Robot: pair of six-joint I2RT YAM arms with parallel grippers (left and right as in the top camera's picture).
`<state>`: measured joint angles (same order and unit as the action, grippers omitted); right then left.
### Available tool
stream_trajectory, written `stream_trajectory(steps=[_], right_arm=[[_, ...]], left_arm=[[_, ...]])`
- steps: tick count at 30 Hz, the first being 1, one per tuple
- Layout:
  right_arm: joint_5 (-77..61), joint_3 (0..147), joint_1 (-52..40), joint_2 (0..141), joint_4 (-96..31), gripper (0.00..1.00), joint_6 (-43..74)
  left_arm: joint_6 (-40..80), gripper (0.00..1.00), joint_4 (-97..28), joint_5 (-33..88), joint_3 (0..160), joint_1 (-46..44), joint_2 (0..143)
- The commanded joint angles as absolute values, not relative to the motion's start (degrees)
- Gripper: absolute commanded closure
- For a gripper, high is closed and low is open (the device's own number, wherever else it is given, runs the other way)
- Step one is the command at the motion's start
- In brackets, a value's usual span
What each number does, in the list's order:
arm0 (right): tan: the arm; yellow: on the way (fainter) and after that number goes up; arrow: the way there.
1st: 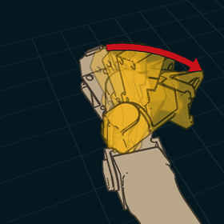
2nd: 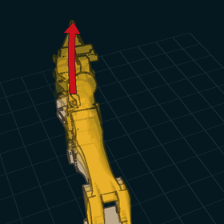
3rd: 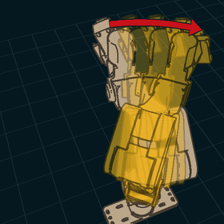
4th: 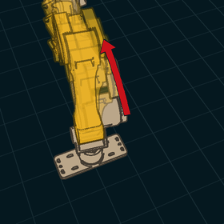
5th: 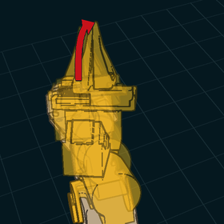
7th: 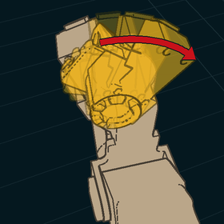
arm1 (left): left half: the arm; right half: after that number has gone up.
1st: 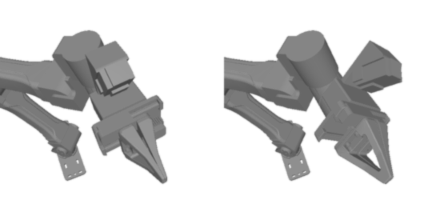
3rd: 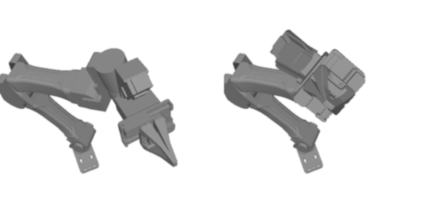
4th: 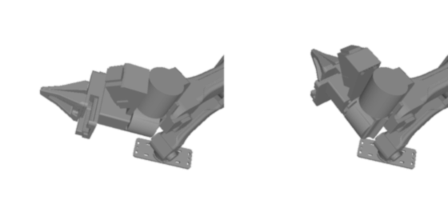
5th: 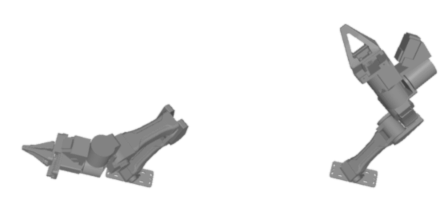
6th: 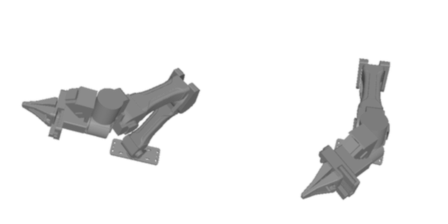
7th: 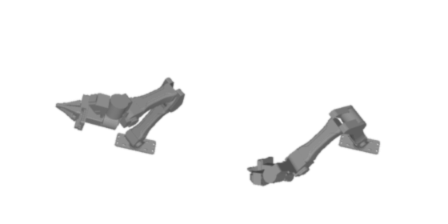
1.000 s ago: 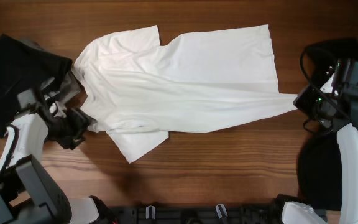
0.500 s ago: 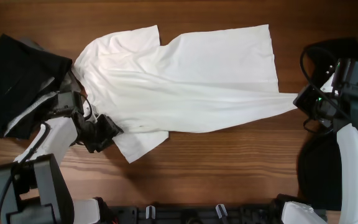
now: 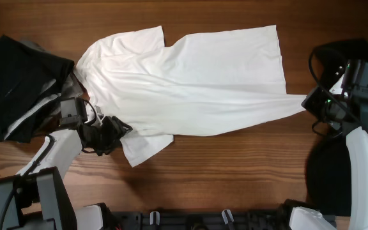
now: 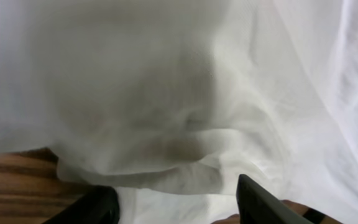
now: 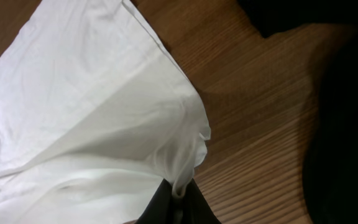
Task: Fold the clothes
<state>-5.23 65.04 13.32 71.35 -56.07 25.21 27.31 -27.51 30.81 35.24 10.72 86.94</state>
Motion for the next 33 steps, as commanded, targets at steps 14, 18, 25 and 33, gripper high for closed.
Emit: stream_trajectory(steps=[14, 18, 25, 33], right_arm=[[-3.8, 65.8, 13.5, 71.5, -55.5, 0.95, 24.4], [-3.8, 65.8, 13.5, 71.5, -55.5, 0.96, 24.4], [-3.8, 65.8, 13.5, 71.5, -55.1, 0.95, 25.4], [-3.8, 66.0, 13.5, 69.9, -56.6, 0.96, 25.3]], left_arm=[[23.6, 0.43, -37.5, 28.4, 31.7, 11.6, 86.7], [25.0, 0.56, -37.9, 26.8, 31.7, 12.3, 86.7], [27.7, 0.84, -33.6, 23.6, 31.7, 12.2, 87.2], [23.6, 0.96, -43.7, 30.2, 37.8, 15.5, 82.8]])
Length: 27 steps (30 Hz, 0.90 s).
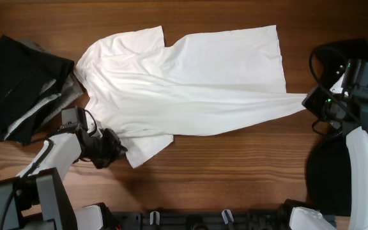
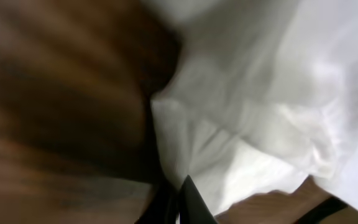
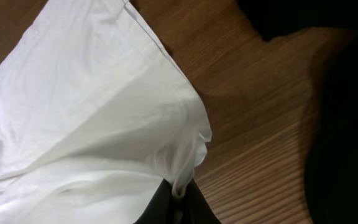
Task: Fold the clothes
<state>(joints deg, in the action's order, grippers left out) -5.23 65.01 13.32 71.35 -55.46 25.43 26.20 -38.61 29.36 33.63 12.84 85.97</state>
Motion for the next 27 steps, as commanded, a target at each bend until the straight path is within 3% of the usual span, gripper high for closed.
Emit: stream_trajectory(steps=[1, 8, 15, 27], right_arm=[[-3.8, 66.2, 13.5, 69.4, -57.0, 0.96, 24.8], [-2.1, 70.4, 13.5, 64.4, -63.2, 0.95, 23.9], [-2.1, 72.2, 13.5, 60.8, -70.6, 0.95, 24.0], [-1.0, 73.5, 13.5, 60.3, -84.8, 0.91, 27.5]], left_arm=[[22.5, 0.96, -46.9, 30.2, 40.0, 16.7, 81.1], [18.3, 0.96, -65.0, 28.8, 58.2, 24.3, 65.9], [18.5, 0.96, -78.9, 18.2, 72.1, 25.9, 55.6], [19.8, 0.96, -93.7, 5.7, 78.7, 25.9, 52.1]])
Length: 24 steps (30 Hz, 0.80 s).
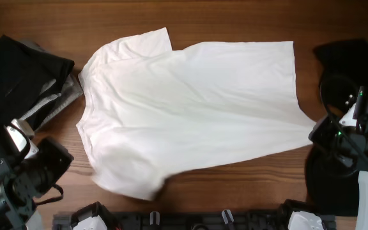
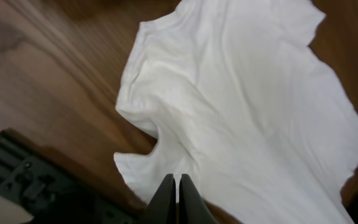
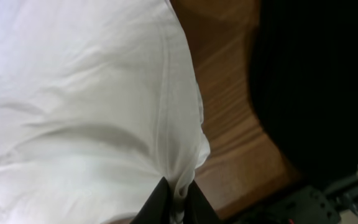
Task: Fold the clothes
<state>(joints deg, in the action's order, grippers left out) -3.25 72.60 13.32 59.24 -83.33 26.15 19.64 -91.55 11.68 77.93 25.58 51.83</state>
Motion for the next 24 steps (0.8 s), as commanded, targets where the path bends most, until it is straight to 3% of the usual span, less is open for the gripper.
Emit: stream_trajectory(steps=[1, 7, 9, 11, 14, 15, 18, 22, 24], right_arm=[[-1.0, 73.0, 13.5, 61.0, -85.1, 0.91, 27.6], [-1.0, 69.3, 13.5, 66.1, -84.6, 0.92, 26.9], [-1.6, 68.8, 13.5, 67.4, -83.2, 0.89, 25.2], [-5.0, 68.8, 13.5, 68.8, -81.7, 0.76, 21.0], [-7.7, 68.8, 13.5, 70.3, -81.3, 0.38, 16.7], [-6.0, 68.8, 13.5, 71.0, -81.5, 0.34, 17.0], [-4.0, 68.8, 13.5, 71.8, -77.4, 0.32, 17.9], [-16.5, 68.8, 13.5, 71.9, -62.5, 0.33, 11.4], [-18.7, 68.8, 13.5, 72.8, -56.5, 0.44, 13.7]], left_arm=[[19.8, 0.96, -94.3, 4.9, 78.7, 25.9, 52.1], [19.7, 0.94, -95.5, 6.2, 78.5, 25.8, 52.1], [19.7, 0.8, -95.6, 8.2, 77.5, 25.3, 52.1], [19.7, 0.78, -94.1, 9.8, 75.6, 24.5, 52.2], [19.7, 0.83, -89.4, 12.7, 71.6, 23.2, 52.3], [19.7, 0.85, -87.7, 12.6, 70.3, 22.7, 52.4], [19.0, 0.87, -82.6, 12.7, 68.1, 21.4, 53.1], [13.4, 0.81, -73.8, 15.6, 68.1, 18.2, 55.0], [13.1, 0.78, -70.5, 15.6, 68.1, 15.7, 56.8]])
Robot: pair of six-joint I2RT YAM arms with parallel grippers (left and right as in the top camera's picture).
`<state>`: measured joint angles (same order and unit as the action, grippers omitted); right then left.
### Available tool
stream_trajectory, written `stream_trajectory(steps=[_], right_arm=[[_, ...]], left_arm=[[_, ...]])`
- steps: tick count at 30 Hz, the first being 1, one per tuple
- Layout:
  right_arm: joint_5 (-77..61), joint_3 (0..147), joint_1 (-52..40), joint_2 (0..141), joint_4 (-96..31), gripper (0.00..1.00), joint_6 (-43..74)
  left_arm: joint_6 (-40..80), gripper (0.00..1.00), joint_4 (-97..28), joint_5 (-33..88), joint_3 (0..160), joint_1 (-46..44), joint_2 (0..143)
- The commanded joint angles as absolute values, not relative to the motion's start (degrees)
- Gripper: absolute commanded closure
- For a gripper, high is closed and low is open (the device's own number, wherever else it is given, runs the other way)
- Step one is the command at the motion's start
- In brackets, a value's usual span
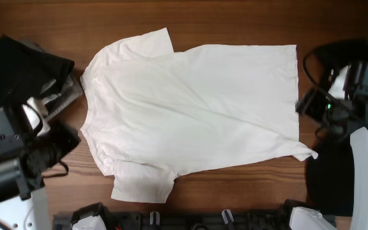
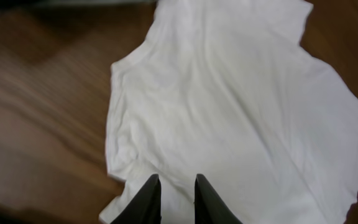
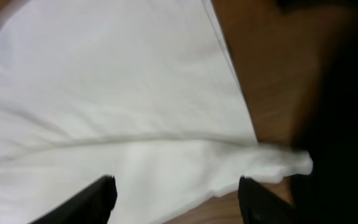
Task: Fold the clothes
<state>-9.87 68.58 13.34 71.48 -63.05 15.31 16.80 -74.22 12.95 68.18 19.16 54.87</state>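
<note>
A white T-shirt (image 1: pixel 190 108) lies spread flat on the wooden table, collar to the left and hem to the right. Its near sleeve (image 1: pixel 142 182) sticks out at the bottom left. The near hem corner (image 1: pixel 305 153) juts out at the bottom right. My left gripper (image 2: pixel 176 190) hovers open above the sleeve and shoulder area, holding nothing. The right gripper (image 3: pixel 179 199) is wide open over the hem corner (image 3: pixel 284 163), also holding nothing.
A pile of black and grey clothes (image 1: pixel 18 76) lies at the far left beside the collar. Dark cloth (image 1: pixel 328 185) lies at the right edge by the right arm. Bare wood (image 1: pixel 235 191) runs along the front edge.
Both grippers were shut on the shirt, left on the near sleeve, right on the hem corner. Both are now open and the shirt lies flat, its sleeve spread out.
At first the shirt lay bunched, with the right gripper shut on the hem corner and the left open at the near sleeve. The left then shut on the sleeve. Later both arms stood nearer the front with the shirt spread wider. Now both have let go.
</note>
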Motion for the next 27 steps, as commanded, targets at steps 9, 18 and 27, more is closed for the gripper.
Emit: stream_trajectory(steps=[9, 18, 27], right_arm=[[-18.8, 68.8, 11.5, 89.8, -37.1, 0.78, 15.6], [-19.4, 68.8, 8.8, 110.5, -28.7, 0.96, 19.5], [-19.0, 68.8, 4.9, 122.9, -14.7, 0.96, 20.4]], left_arm=[[11.1, 0.7, -67.8, 15.4, 68.1, 6.5, 67.8], [12.6, 0.66, -65.4, 15.4, 68.1, -0.3, 71.6], [14.4, 0.64, -64.4, 15.2, 68.1, -1.8, 71.6]])
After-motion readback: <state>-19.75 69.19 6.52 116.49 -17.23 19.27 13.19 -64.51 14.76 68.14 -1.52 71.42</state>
